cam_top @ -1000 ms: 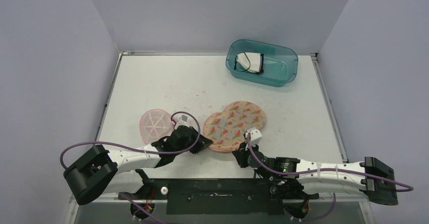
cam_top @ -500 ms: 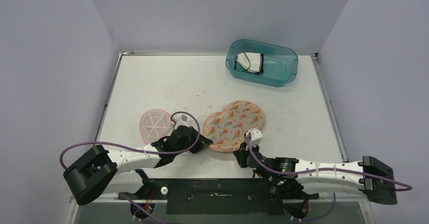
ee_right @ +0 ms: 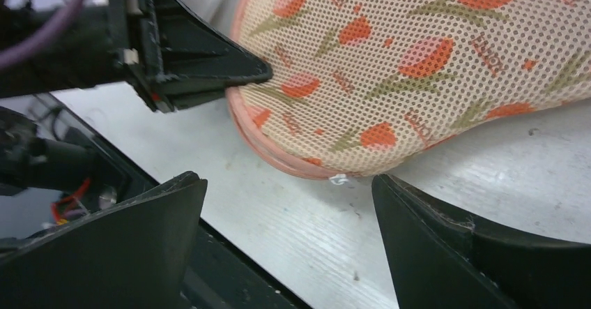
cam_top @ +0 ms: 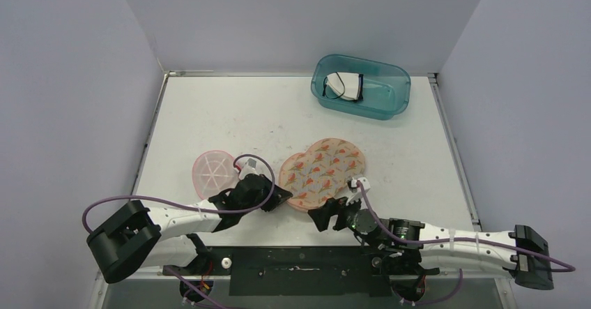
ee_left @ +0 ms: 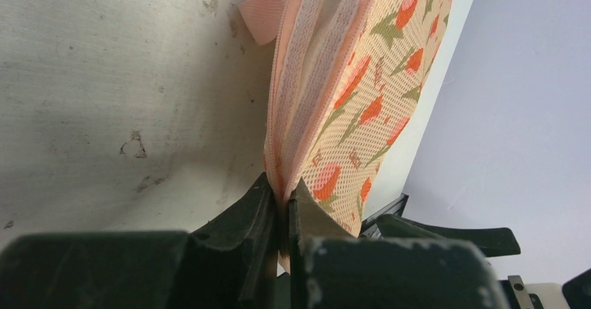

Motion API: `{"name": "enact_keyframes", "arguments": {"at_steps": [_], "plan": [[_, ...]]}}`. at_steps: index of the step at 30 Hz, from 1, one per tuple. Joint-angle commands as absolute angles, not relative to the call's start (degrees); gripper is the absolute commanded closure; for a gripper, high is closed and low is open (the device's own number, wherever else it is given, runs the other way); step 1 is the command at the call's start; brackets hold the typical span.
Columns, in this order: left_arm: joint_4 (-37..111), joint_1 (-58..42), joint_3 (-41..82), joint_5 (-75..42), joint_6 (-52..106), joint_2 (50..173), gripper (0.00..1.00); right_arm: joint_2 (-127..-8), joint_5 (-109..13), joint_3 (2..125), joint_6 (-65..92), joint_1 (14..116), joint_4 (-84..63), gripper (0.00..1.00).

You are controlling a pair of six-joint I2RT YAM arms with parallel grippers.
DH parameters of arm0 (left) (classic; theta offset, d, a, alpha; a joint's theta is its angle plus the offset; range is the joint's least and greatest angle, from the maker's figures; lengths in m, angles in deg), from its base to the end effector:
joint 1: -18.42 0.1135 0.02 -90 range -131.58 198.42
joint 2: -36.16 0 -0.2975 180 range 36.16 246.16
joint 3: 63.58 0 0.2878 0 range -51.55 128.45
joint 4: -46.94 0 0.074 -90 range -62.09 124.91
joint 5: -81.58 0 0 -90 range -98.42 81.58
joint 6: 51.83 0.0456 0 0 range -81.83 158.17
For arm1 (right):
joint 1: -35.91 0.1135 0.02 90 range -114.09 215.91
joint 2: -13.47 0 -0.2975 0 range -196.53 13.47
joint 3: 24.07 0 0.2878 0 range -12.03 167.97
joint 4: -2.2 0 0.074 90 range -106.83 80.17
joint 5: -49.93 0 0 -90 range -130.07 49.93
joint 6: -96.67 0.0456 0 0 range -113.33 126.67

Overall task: Unzip the laundry bag and remove the bra
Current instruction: Unzip the laundry bag at the center of the board.

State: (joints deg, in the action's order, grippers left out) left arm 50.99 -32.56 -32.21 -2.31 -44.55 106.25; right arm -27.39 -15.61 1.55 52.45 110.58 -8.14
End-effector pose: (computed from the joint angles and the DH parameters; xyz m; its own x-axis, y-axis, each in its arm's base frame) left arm 0.1557 -0.1845 0.1453 -0.7570 -0.6324 -0.1643 -0.2643 0.5263 -0.8081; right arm 0.0650 0.1656 0.1826 -0.6380 0.1402 -0.7572 -0.4616 0.7175 0.5217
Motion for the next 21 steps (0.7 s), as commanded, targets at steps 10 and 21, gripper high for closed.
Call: {"name": "enact_keyframes", "arguments": {"at_steps": [10,21], "plan": [[58.8,-43.6,-43.2,31.1,-65.1,98.9,1.0,-32.9,-23.4,-2.8,72.3,93.3,9.8,0.0],[60.3,-46.6,-30.9,30.9,-49.5,110.2,0.5,-39.9,-24.8,-0.2,67.4,86.8,11.5,0.0]]}}
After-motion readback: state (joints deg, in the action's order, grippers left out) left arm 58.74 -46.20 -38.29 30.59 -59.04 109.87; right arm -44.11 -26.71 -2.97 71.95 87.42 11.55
